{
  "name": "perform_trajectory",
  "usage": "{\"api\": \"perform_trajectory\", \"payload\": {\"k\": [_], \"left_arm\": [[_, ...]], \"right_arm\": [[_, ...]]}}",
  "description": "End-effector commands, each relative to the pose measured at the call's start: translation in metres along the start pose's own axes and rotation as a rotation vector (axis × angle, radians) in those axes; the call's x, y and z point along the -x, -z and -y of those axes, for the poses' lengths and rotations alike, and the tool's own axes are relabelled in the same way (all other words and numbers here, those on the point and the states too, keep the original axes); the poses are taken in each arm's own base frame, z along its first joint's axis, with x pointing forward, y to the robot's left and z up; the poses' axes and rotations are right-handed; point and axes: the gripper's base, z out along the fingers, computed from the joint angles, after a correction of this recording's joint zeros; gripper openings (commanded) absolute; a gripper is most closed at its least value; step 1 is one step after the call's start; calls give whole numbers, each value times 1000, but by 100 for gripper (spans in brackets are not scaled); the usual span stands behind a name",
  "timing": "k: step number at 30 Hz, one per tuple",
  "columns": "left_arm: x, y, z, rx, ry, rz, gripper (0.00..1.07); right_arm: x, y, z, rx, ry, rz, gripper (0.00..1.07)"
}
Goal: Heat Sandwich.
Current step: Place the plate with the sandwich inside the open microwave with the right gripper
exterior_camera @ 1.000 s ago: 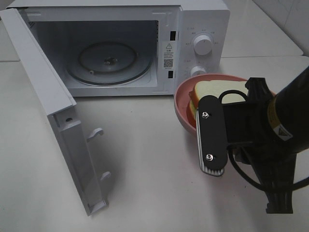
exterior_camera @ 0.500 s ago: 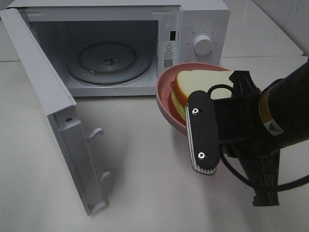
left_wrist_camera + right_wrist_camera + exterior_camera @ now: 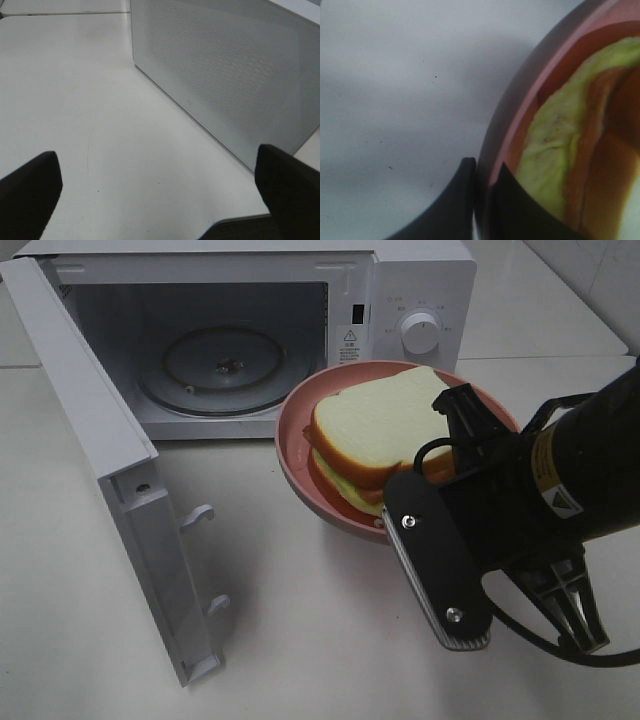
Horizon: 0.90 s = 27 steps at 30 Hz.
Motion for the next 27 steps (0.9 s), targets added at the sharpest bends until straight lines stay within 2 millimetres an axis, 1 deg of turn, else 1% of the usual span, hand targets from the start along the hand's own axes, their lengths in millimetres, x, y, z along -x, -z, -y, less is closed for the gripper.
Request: {"api": "perform_trajectory", "payload": {"k": [1,2,4,7,9,14,19,27], "left_arm": [[-1,2,1,-2,3,29,98],[-1,2,1,-2,3,29,98],[-1,2,1,-2,3,29,98],[-1,2,1,-2,3,29,98],[-1,2,1,-2,3,29,98],[-1,2,1,-2,3,29,98],[-1,2,1,-2,3,29,98],[-1,2,1,-2,3,29,98]], "right_arm": [[1,1,1,-17,88,27,0],[1,1,1,-17,88,27,0],[1,1,1,-9,147,35,0],[-2,0,1,4,152,43,0],[-8,-2,2,17,166,42,0],[-14,-4,6,-3,202,46,0],[-22,-6,7,15,197,64,0],[-20,-6,6,19,198,116,0]]}}
